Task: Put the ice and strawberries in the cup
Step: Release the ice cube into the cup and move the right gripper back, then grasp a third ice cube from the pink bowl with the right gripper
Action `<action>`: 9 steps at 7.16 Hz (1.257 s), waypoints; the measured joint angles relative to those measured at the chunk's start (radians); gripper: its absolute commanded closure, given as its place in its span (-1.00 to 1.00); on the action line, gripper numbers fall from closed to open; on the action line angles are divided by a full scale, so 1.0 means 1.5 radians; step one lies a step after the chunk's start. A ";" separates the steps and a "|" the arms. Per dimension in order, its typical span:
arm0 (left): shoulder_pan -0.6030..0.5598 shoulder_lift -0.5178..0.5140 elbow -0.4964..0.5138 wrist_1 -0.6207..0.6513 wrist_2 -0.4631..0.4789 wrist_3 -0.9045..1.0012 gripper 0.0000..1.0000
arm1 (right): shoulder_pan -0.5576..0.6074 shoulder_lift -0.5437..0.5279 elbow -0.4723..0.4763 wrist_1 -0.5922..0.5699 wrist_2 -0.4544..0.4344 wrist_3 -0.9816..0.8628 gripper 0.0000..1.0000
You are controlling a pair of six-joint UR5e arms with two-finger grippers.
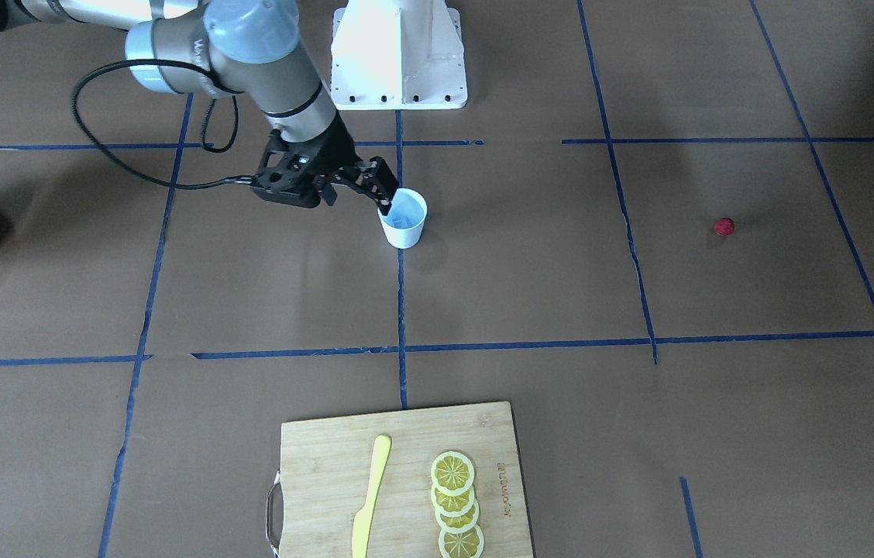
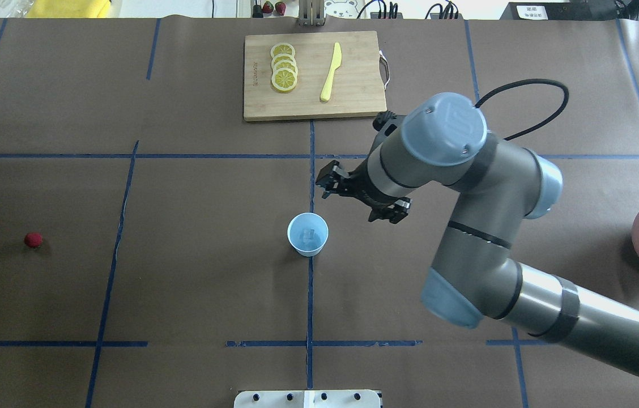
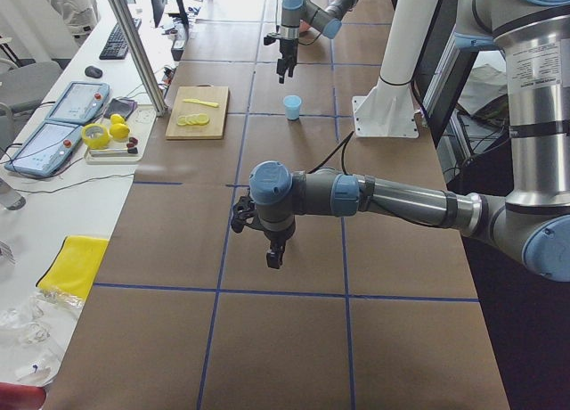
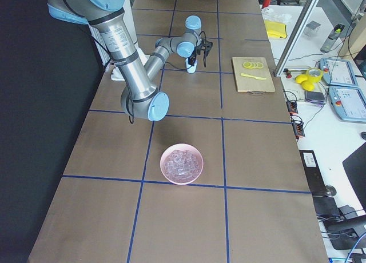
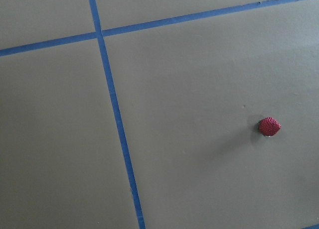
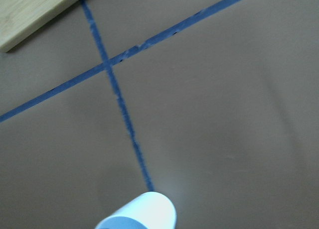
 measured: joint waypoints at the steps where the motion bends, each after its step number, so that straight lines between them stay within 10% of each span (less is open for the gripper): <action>1: 0.000 0.006 -0.001 0.000 0.000 0.000 -1.00 | 0.032 -0.097 0.063 0.001 0.030 -0.091 -0.99; 5: 0.000 0.011 -0.003 -0.001 -0.001 -0.001 -1.00 | 0.263 -0.414 0.132 0.007 0.173 -0.606 -0.99; 9: 0.000 0.012 -0.004 -0.001 -0.002 0.000 -1.00 | 0.399 -0.489 0.054 0.007 0.227 -0.959 -0.99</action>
